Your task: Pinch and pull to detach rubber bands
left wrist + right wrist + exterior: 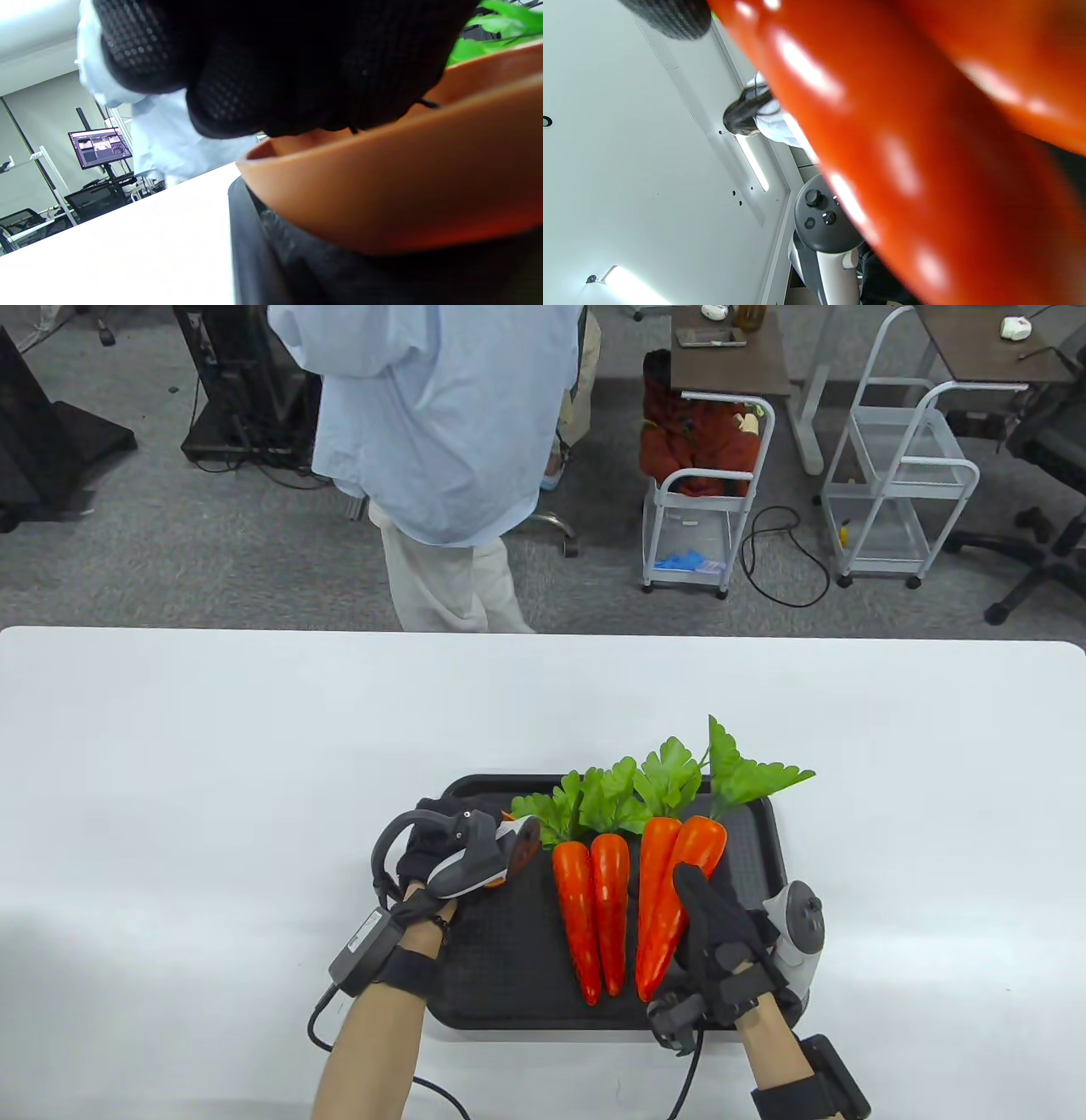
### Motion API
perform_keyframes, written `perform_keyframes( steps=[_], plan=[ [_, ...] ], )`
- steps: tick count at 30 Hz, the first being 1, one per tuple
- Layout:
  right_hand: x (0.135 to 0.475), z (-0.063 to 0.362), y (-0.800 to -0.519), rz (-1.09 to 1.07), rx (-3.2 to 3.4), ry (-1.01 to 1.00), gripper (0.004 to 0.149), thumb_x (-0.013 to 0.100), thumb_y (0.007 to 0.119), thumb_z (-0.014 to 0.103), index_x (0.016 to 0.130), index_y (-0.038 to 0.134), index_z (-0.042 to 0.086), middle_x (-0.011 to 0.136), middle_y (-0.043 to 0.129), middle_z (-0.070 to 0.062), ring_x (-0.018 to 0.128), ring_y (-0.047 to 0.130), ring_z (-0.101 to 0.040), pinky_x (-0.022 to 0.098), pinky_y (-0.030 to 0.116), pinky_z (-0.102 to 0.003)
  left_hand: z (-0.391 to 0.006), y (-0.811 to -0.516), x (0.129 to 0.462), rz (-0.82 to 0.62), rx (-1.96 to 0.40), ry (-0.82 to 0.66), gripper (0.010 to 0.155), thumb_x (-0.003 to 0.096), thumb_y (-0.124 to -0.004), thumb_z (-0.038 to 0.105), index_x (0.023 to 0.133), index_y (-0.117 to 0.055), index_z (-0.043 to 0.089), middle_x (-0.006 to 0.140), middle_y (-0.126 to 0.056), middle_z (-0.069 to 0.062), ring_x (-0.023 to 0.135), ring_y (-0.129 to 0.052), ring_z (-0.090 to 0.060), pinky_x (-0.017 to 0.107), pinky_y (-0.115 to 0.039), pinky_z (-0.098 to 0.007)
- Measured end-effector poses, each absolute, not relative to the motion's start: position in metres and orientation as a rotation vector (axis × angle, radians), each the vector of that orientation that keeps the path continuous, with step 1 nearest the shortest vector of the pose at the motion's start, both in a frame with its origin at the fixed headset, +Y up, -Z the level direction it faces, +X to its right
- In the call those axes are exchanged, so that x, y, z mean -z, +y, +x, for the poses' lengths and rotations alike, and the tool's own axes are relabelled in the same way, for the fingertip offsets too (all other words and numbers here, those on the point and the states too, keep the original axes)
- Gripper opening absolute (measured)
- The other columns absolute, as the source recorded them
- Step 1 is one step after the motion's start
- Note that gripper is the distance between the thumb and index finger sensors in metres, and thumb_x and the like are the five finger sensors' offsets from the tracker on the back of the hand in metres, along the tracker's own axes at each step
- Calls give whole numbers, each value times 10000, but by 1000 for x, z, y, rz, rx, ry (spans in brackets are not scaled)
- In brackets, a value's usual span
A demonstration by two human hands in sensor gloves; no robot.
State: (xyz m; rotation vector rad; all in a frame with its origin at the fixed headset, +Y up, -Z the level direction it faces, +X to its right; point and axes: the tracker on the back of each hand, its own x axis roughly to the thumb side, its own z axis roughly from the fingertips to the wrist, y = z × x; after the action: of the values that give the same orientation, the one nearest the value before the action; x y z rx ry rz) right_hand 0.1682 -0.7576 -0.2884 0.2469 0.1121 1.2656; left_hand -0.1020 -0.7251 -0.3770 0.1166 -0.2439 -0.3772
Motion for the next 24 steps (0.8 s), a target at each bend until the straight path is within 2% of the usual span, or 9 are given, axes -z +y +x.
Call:
perform_keyframes(
  steps=[7, 10, 15, 17, 24],
  plan=[
    [289, 172, -756, 233, -1322, 74, 898, 551, 671, 565, 1036, 18, 184, 1048, 224, -332, 822, 673, -575, 564, 710, -576, -101, -724, 372, 128, 413, -243, 380, 415, -867, 496, 753, -949, 343, 568, -1127, 88, 444, -1103, -121, 428, -936, -397],
    [289, 175, -752, 214, -1386, 47, 894, 551, 661, 549, 1019, -17, 202, 1044, 166, -331, 821, 643, -595, 557, 697, -589, -106, -715, 363, 165, 352, -228, 414, 433, -833, 503, 814, -908, 361, 676, -1097, 87, 521, -1092, -134, 467, -921, -405],
    [292, 183, -746, 180, -1655, 14, 881, 554, 648, 524, 999, -46, 213, 1039, 67, -318, 820, 583, -631, 546, 672, -611, -111, -702, 334, 211, 178, -237, 489, 460, -783, 514, 928, -815, 373, 931, -984, 43, 752, -1028, -213, 584, -857, -486],
    [294, 183, -744, 130, -1775, 27, 883, 553, 666, 505, 999, -40, 219, 1035, 49, -319, 818, 560, -645, 542, 661, -620, -110, -698, 322, 226, 127, -250, 506, 467, -767, 520, 949, -796, 369, 992, -941, 26, 801, -1005, -236, 612, -836, -509],
    [303, 185, -740, 6, -2215, 71, 880, 554, 672, 492, 1006, -29, 215, 1035, 51, -324, 811, 557, -657, 545, 656, -622, -104, -689, 283, 266, -27, -301, 510, 480, -740, 522, 963, -785, 364, 1019, -925, 11, 813, -1006, -235, 616, -834, -509]
  ],
)
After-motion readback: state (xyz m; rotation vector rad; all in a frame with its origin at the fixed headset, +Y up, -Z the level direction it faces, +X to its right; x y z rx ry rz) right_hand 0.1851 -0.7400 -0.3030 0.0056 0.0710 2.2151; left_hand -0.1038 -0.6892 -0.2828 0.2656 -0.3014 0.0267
